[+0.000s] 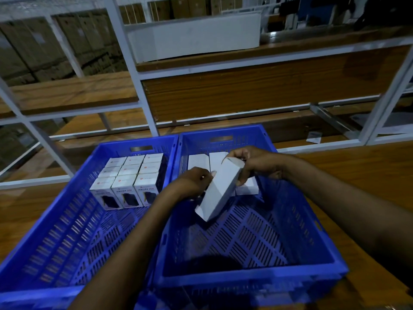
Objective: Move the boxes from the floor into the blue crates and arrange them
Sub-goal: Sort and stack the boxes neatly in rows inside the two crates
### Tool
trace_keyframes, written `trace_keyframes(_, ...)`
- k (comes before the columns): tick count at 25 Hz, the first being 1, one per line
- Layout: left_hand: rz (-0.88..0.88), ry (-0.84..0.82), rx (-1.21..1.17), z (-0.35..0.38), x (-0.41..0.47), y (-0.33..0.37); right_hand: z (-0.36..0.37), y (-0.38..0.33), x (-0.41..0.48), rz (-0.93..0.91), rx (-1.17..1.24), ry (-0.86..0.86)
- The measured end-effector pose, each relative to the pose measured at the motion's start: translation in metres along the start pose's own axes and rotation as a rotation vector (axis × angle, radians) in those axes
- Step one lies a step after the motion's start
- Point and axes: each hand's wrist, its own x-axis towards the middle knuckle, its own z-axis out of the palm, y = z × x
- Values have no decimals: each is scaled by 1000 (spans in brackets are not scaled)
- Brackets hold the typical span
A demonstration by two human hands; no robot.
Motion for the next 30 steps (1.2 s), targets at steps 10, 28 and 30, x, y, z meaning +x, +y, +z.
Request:
trace_keyframes(10,-166,88,-855,-5,-9,24,-9,-25,-17,-320,73,399)
trace_keyframes(28,-27,327,-1320,4,50,13,9,5,-1,-100,476,350)
trace_keyframes(30,-23,304,-1217,13,53,17,17,13,3,-146,278,465)
